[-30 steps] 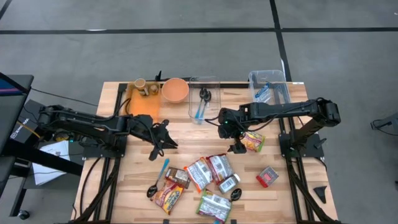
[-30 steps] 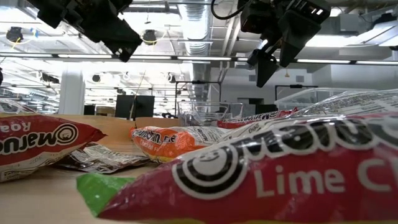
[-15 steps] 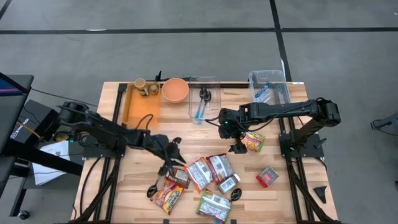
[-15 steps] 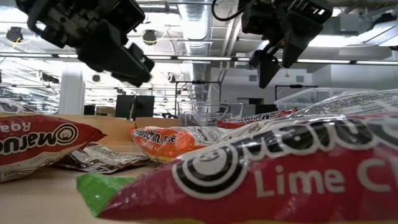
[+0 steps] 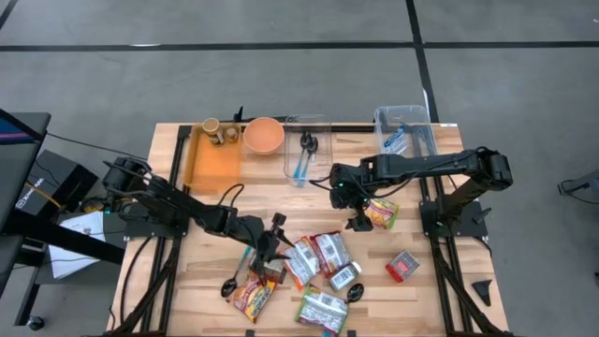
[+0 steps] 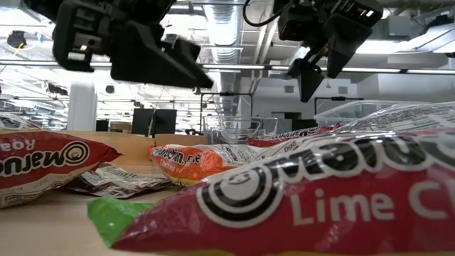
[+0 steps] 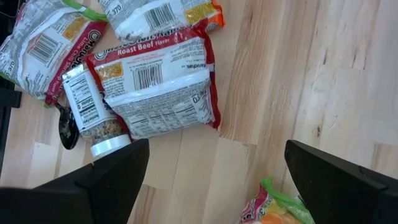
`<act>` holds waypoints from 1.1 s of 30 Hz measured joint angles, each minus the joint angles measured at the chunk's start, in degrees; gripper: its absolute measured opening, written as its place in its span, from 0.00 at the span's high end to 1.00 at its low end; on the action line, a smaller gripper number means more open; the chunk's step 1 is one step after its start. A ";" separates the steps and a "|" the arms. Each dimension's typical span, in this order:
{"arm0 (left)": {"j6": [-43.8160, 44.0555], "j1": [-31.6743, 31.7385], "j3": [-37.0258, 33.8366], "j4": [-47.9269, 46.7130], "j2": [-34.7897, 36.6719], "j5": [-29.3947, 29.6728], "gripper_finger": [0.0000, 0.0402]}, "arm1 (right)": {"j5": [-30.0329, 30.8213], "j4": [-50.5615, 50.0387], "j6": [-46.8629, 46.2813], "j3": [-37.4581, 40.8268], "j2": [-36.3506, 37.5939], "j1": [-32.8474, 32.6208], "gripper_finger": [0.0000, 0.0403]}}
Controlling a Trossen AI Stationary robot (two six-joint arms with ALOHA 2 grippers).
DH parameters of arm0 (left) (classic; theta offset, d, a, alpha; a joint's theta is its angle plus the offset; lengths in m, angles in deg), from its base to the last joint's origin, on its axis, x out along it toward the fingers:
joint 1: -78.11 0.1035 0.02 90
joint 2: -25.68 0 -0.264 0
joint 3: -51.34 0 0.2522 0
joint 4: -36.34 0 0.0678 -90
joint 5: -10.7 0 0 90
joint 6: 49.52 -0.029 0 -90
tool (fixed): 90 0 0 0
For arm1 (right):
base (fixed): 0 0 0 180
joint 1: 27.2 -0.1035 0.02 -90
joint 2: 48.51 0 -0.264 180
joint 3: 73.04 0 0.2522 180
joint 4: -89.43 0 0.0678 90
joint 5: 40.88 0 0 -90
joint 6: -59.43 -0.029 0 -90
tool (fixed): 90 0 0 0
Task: Pick & Place Food Item
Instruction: Put the red noodle pack into the transparent container
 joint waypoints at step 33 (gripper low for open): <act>-2.30 0.11 2.87 -10.02 0.00 3.26 0.58 | -0.02 21.87 -7.33 12.38 9.05 -11.98 0.08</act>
